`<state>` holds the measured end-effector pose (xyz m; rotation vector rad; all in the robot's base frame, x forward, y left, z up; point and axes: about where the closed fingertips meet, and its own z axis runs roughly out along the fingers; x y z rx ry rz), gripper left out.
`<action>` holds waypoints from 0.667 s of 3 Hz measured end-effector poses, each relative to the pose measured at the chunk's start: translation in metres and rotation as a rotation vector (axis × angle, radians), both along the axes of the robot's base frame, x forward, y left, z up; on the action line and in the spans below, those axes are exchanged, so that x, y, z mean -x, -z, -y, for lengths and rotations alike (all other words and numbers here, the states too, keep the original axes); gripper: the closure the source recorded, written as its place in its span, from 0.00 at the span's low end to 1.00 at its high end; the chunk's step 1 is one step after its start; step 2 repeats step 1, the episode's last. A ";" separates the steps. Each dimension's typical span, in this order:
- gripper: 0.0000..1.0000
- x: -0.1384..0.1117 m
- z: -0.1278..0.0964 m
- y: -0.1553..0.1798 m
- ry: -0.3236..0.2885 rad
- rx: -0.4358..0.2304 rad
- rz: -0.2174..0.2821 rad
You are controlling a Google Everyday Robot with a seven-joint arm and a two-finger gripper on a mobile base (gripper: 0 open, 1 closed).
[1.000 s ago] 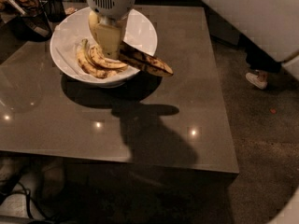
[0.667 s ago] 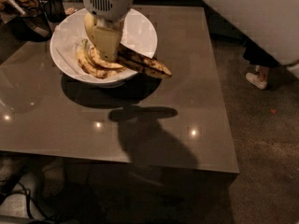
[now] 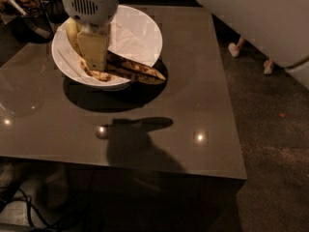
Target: Pick banana from white bowl
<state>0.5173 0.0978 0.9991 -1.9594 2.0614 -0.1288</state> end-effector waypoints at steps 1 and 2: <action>1.00 0.000 0.000 0.000 0.000 0.000 0.000; 1.00 0.000 0.000 0.000 0.000 0.000 0.000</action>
Offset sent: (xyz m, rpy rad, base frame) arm 0.0000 0.0000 0.0000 0.0000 0.0000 0.0000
